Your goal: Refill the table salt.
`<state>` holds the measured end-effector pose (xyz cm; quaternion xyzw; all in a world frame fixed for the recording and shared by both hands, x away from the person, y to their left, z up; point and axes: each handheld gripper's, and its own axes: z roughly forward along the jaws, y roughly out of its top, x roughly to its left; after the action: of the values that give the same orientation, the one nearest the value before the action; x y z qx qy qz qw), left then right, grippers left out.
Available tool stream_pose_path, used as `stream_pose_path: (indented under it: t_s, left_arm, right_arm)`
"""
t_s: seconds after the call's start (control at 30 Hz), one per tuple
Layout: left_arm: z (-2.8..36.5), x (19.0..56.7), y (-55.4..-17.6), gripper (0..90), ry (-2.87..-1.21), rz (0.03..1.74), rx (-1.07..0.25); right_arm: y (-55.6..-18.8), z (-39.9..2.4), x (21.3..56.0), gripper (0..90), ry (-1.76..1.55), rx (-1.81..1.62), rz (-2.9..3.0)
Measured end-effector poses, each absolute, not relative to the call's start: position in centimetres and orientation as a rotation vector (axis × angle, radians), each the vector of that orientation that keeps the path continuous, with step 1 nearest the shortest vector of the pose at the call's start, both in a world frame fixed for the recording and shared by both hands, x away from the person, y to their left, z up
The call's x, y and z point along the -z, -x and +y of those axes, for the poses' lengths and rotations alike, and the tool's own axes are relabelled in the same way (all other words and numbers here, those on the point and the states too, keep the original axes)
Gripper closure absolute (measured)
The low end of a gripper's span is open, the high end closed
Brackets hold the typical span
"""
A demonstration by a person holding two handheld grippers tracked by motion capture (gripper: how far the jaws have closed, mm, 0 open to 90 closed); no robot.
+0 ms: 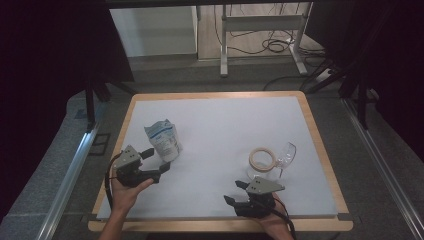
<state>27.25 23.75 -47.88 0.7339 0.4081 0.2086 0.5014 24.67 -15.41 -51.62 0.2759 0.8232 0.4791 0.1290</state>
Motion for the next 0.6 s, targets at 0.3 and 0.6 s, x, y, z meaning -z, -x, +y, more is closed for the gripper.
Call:
stream_pose_path:
  t_s: [0.3, 0.6]
  left_arm:
    - [26.4, 48.2, -29.7, 30.0, -1.732, 1.044, -0.565]
    - [25.7, 48.3, -33.6, 46.4, -1.748, 1.017, -0.52]
  right_arm:
    - [-24.8, -15.4, 52.0, 35.6, -0.804, -1.378, 2.399]
    - [-24.7, -15.3, 52.2, 35.6, -0.802, -1.367, 2.402]
